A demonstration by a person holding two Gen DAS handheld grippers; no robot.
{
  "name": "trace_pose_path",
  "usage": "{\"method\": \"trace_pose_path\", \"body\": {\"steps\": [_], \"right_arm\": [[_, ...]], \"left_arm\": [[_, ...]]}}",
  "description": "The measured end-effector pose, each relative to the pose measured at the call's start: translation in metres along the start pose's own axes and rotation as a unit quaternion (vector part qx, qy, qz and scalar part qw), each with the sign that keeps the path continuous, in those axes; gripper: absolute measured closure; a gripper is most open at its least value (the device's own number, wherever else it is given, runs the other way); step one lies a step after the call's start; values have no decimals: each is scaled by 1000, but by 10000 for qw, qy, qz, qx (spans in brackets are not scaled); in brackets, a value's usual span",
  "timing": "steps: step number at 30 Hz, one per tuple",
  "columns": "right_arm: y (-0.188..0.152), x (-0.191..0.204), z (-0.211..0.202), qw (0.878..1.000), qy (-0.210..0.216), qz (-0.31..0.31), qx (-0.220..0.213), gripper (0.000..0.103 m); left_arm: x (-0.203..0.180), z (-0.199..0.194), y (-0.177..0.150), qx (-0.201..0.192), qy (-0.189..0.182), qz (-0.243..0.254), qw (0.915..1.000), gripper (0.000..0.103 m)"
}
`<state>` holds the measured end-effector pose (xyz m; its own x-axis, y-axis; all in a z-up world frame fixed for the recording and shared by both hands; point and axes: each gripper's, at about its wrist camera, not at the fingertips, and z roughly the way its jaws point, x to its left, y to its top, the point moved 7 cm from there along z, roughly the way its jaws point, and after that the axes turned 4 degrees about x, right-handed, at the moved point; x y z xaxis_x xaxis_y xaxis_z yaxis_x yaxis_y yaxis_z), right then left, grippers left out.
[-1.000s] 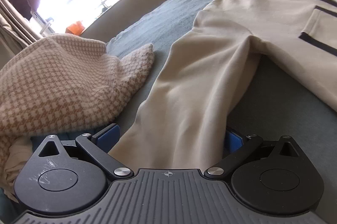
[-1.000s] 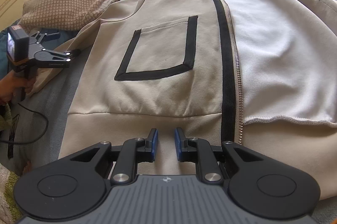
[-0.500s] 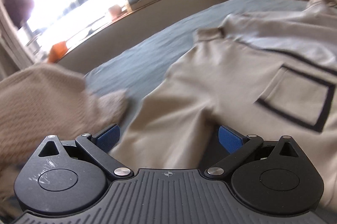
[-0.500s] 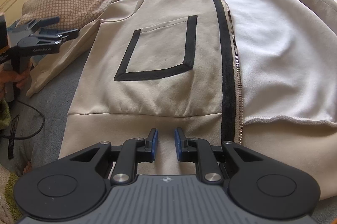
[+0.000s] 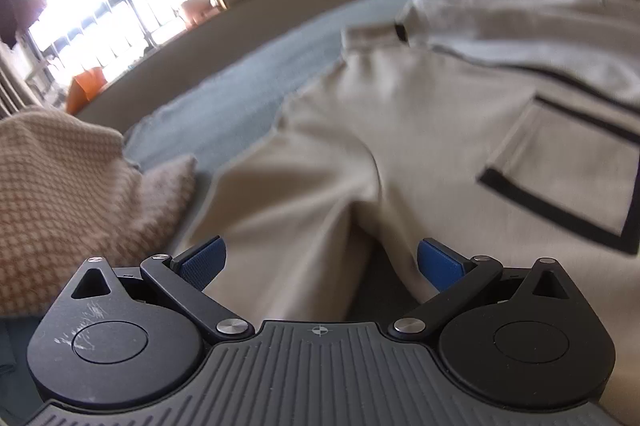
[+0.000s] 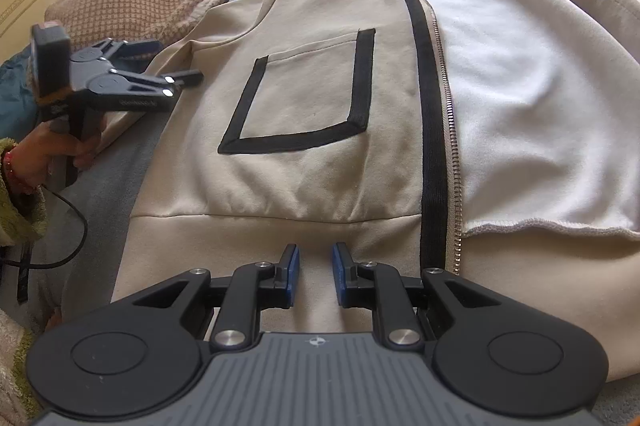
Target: Fold clothes
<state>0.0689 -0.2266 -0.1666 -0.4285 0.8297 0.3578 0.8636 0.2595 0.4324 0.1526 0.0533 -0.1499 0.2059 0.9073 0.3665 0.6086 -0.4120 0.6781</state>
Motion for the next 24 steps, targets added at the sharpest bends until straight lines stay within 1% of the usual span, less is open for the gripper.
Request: {"method": "trace_pose_path", "body": {"steps": [1, 4, 5, 7, 10, 13, 16, 19, 22, 24], "right_arm": [[0, -1, 0, 10000, 18, 11, 1, 84], [1, -1, 1, 10000, 58, 46, 3, 84], [1, -1, 1, 10000, 70, 46, 6, 84], [1, -1, 1, 10000, 69, 48, -2, 84], [0, 0, 1, 10000, 66, 52, -13, 84], [0, 0, 1, 10000, 67, 65, -20, 84], [0, 0, 2, 9999, 68, 72, -20, 84], [0, 1, 2, 10000, 64, 57, -18, 84], [0, 1, 2, 10000, 47, 59, -36, 84], [0, 2, 2, 10000, 28, 58, -47, 84]], "left_arm": [[2, 1, 1, 8, 44, -19, 10000, 0], [0, 18, -8, 298, 91, 65, 9995, 0], [-2, 21, -12, 312, 74, 82, 9995, 0], [-2, 21, -13, 281, 67, 90, 9995, 0], [4, 12, -8, 203, 98, 7, 9997, 0], [10, -3, -1, 31, 189, -62, 9998, 0], [10, -16, 5, -152, 235, -16, 9996, 0], [3, -28, 9, -245, 45, -7, 9997, 0], [-19, -37, 10, -274, -388, 70, 9988, 0], [-42, -42, 7, -272, -661, 299, 9970, 0]]}}
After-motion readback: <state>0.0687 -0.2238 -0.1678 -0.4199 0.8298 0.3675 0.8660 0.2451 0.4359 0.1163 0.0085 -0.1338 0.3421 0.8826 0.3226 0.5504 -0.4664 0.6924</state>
